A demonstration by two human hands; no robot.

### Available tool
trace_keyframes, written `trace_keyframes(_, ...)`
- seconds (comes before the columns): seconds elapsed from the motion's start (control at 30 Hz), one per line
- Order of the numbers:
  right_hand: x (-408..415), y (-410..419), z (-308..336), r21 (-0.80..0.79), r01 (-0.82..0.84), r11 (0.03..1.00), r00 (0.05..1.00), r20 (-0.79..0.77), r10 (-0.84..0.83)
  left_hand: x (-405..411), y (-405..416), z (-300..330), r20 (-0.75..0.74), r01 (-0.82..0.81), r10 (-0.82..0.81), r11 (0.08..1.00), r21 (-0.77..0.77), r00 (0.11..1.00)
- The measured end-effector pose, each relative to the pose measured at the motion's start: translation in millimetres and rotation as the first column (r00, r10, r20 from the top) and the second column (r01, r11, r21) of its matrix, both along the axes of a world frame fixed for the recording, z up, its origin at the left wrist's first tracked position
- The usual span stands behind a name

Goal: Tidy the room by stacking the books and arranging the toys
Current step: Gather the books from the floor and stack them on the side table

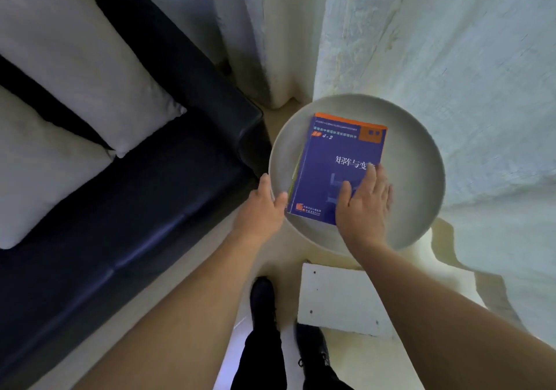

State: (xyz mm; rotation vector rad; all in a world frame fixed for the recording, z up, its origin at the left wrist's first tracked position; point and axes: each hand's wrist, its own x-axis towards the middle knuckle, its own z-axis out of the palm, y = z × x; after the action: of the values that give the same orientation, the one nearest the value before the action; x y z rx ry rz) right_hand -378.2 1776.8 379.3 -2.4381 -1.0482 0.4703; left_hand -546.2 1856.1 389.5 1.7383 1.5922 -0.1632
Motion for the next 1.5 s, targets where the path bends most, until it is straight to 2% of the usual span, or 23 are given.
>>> trace_keyframes(0.07, -18.5, -7.9, 14.6, -0.005, -0.222, 0.975, 0.972, 0.08, 0.222, -27.8, -16.1, 9.7, -0.105, 0.035, -0.032, 0.999, 0.032, 0.994)
trace_keyframes(0.17, -58.9, -19.5, 26.1, -0.06, -0.5, 0.864, 0.851, 0.149, 0.503, -82.8, -45.5, 14.5, -0.169, 0.009, -0.006, 1.0, 0.016, 0.986)
trace_keyframes(0.3, -119.1, -37.6, 28.1, -0.135, -0.659, 0.74, 0.729, 0.125, 0.673, -157.5, -89.3, 14.9, -0.199, -0.117, 0.12, 0.993, 0.03, 0.972)
trace_keyframes(0.5, -230.5, -88.8, 19.6, -0.263, -0.789, 0.555, 0.571, 0.016, 0.821, -271.1, -177.3, 4.8, -0.199, -0.279, 0.271, 0.96, -0.017, 0.942)
trace_keyframes(0.67, -338.5, -150.9, 13.3, -0.292, -0.862, 0.415, 0.452, -0.068, 0.89, -375.0, -265.6, 2.7, -0.16, -0.34, 0.325, 0.937, -0.077, 0.932)
trace_keyframes(0.87, -532.1, -254.5, 27.8, -0.277, -0.933, 0.231, 0.29, -0.198, 0.936, -549.9, -399.5, 11.9, -0.204, -0.552, 0.524, 0.825, -0.117, 0.827)
trace_keyframes(1.0, -627.6, -309.5, 39.5, -0.285, -0.933, 0.222, 0.295, -0.245, 0.924, -629.2, -459.8, 28.7, -0.169, -0.611, 0.591, 0.783, -0.115, 0.789)
trace_keyframes(1.13, -709.3, -345.3, 45.4, -0.312, -0.935, 0.167, 0.261, -0.288, 0.921, -711.1, -512.6, 33.0, -0.176, -0.66, 0.638, 0.74, -0.126, 0.749)
trace_keyframes(1.37, -791.1, -333.7, 20.5, -0.382, -0.911, 0.156, 0.301, -0.357, 0.885, -805.6, -530.5, 4.8, -0.225, -0.71, 0.673, 0.671, -0.213, 0.704)
trace_keyframes(1.5, -848.7, -318.6, -0.2, -0.417, -0.904, 0.097, 0.269, -0.378, 0.886, -859.9, -537.5, -18.1, -0.247, -0.746, 0.704, 0.617, -0.252, 0.666)
